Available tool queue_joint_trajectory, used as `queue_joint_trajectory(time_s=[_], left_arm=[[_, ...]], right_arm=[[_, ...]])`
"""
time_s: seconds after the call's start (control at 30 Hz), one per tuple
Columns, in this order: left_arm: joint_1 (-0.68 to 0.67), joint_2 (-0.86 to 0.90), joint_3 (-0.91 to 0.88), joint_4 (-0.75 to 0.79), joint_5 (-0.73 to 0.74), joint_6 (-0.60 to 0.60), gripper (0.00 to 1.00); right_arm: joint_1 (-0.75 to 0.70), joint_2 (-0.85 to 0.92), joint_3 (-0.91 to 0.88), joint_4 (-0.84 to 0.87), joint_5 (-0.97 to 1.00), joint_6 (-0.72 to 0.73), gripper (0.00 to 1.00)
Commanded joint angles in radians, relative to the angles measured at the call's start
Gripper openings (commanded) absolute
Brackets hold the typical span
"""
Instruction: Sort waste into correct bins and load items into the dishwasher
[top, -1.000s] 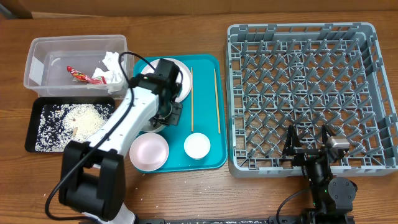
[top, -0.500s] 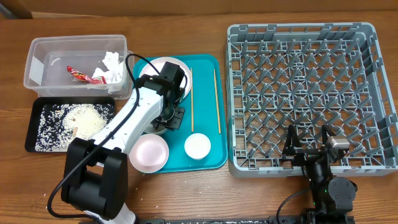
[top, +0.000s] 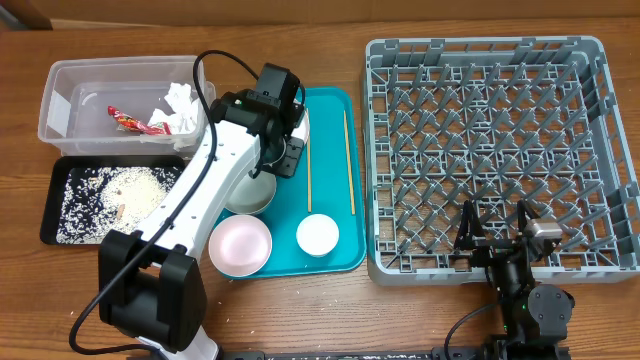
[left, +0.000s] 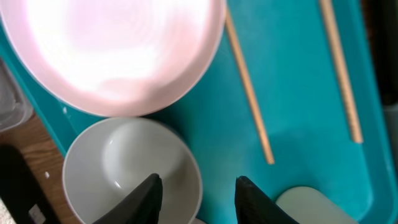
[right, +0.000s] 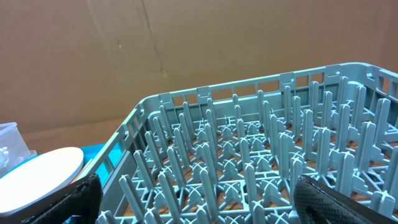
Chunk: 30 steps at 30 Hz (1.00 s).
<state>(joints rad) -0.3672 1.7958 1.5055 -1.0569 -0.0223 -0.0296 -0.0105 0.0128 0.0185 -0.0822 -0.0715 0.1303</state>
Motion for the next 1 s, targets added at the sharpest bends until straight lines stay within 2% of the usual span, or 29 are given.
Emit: queue_joint_trajectory(time_s=[0.0,0.2,0.37,0.73,0.97], left_arm=[[-0.043,0.009,0.021,-0.040,0.148,0.097,0.41],[-0.099,0.009,0.019,-0.096,0.173,0.127,0.44],[-0.096,0.008,0.035,-0.097,0.173,0.088,0.41],[-0.042,-0.028,0.263,-0.208,0.170,0.003,0.40],[0.027,-0.114,0.304,-0.191,0.169,0.003,0.43]], right_arm=[[0.006,-0.010,-0.011,0.005,-0.001,-0.004,1.00],[0.006,-0.010,-0.011,0.005,-0.001,-0.004,1.00],[0.006,-0.010,-0.011,0.005,-0.001,-0.004,1.00],[0.006,-0.010,-0.011,0.005,-0.001,-0.004,1.00],[0.006,-0.010,-0.011,0.005,-0.001,-0.004,1.00]])
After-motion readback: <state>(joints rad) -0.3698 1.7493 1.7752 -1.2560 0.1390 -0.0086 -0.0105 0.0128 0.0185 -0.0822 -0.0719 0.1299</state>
